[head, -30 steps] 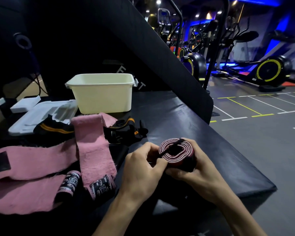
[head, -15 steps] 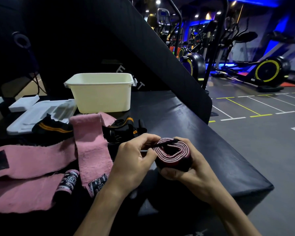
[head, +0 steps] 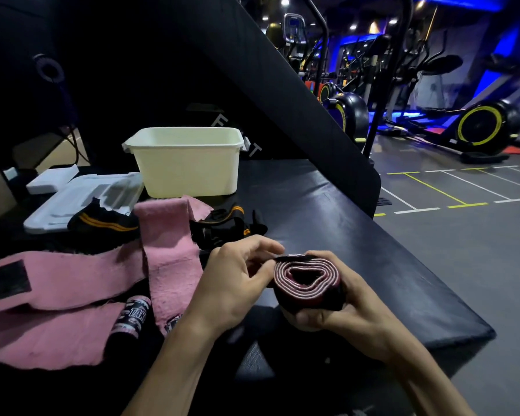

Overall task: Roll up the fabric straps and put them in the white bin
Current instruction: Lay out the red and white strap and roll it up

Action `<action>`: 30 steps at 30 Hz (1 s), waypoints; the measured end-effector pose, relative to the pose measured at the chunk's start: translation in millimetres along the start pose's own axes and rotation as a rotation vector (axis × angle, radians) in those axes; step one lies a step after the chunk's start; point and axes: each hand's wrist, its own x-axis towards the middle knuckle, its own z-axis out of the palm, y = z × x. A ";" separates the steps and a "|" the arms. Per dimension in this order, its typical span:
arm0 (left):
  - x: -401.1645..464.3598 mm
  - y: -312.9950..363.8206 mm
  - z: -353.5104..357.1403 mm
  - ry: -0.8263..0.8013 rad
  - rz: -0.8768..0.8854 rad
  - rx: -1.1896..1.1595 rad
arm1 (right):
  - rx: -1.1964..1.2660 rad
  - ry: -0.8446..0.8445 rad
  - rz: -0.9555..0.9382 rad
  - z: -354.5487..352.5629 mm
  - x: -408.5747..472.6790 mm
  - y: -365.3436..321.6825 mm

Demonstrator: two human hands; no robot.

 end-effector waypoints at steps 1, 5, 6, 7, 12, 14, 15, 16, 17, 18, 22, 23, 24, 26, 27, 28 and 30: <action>0.4 0.1 -2.4 -0.038 -0.005 -0.001 | 0.002 -0.009 0.003 -1.1 -0.2 -0.5; 1.9 0.1 -9.1 -0.126 -0.028 0.011 | -0.013 -0.046 0.039 -1.2 0.3 4.1; 1.5 0.9 -8.6 -0.098 -0.039 0.022 | -0.036 -0.019 0.044 -1.2 1.5 5.7; 1.0 1.8 -7.1 -0.059 -0.059 0.033 | -0.053 0.030 0.053 -1.6 3.0 6.8; -8.3 8.8 11.9 0.160 -0.181 0.066 | -0.183 0.177 0.039 -6.3 0.5 5.4; -9.9 12.1 17.3 0.195 -0.192 0.085 | -0.252 0.123 0.052 1.1 -0.9 3.7; -10.2 14.0 19.7 0.197 -0.190 0.091 | -0.285 0.132 0.059 5.3 -0.7 4.9; -10.8 16.1 21.9 0.195 -0.186 0.094 | -0.296 0.173 0.074 9.1 0.0 5.9; -11.4 17.7 23.9 0.191 -0.178 0.099 | -0.297 0.230 0.097 12.4 1.0 5.5; -11.9 19.4 25.8 0.186 -0.166 0.113 | -0.301 0.277 0.117 14.4 2.0 5.3; -10.0 20.5 22.3 0.159 -0.111 0.224 | -0.359 0.336 0.131 19.3 2.7 5.8; -8.9 19.4 19.1 0.140 -0.100 0.251 | -0.390 0.341 0.120 20.6 2.6 5.9; -8.2 18.2 16.2 0.119 -0.090 0.279 | -0.424 0.343 0.106 21.8 3.0 5.6; -7.5 14.7 11.7 0.084 -0.074 0.314 | -0.486 0.338 0.062 23.7 3.6 5.2; -7.0 12.7 10.7 0.071 -0.072 0.312 | -0.510 0.334 0.037 24.2 3.8 5.6; -6.2 11.0 10.1 0.062 -0.079 0.294 | -0.528 0.333 0.018 24.3 4.1 6.0; -3.5 6.3 9.5 0.056 -0.125 0.215 | -0.553 0.325 -0.006 23.6 4.3 4.9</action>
